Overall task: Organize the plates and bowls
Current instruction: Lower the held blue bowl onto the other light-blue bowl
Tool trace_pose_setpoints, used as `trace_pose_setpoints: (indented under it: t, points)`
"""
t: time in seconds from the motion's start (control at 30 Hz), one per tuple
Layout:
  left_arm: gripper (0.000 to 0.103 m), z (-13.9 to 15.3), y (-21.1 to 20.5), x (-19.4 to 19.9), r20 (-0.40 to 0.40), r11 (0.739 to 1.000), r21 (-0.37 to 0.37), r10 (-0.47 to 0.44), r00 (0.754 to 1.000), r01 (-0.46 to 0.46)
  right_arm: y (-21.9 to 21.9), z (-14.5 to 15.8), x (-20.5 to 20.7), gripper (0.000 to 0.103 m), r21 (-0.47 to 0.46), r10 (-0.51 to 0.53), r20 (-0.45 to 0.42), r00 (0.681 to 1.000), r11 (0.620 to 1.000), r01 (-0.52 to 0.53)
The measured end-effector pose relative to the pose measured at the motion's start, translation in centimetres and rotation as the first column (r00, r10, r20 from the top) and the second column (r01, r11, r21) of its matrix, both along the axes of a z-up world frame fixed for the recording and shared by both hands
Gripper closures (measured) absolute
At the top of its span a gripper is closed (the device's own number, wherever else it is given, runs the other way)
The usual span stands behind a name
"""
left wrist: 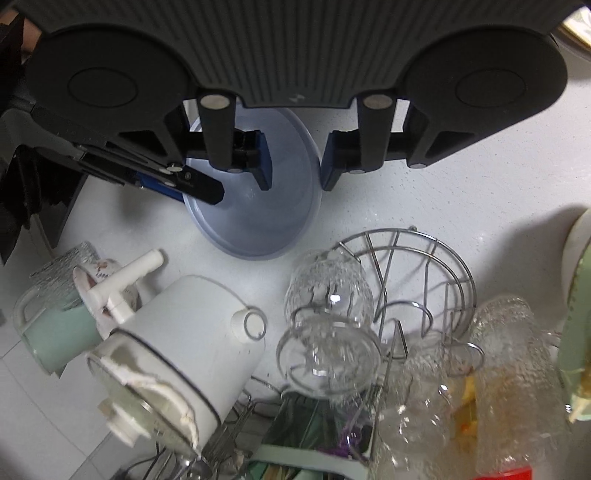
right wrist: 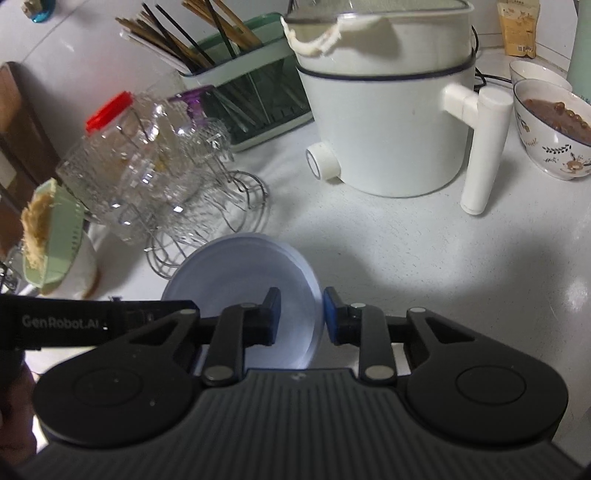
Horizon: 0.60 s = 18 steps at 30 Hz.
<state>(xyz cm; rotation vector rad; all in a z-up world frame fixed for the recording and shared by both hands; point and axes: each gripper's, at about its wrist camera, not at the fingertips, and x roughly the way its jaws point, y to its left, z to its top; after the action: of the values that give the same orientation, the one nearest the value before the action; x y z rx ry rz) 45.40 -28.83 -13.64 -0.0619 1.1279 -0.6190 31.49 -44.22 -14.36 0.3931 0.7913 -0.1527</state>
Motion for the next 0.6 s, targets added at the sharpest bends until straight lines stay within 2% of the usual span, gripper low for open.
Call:
trace_pose_setpoints:
  t: [0.2,0.43,0.6]
  points:
    - [0.070,2.5,1.0,-1.1,0.012,1.000,-0.025,0.016,1.000,-0.016,0.8,2.5,-1.3,0.075,-0.008,0.001,0.021,1.000,1.000,0.000]
    - [0.070,5.1,3.5,-2.9,-0.011,0.993,-0.094,0.074,0.997,-0.075,1.2,4.6,-3.3,0.075,0.051,0.013,0.056,0.998,0.999,-0.016]
    - [0.070,6.6,4.9,-4.6,-0.010,0.988,-0.117,0.098,0.995,-0.099,1.9,6.2,-4.7,0.075,0.075,0.036,0.074,0.997,0.996,-0.042]
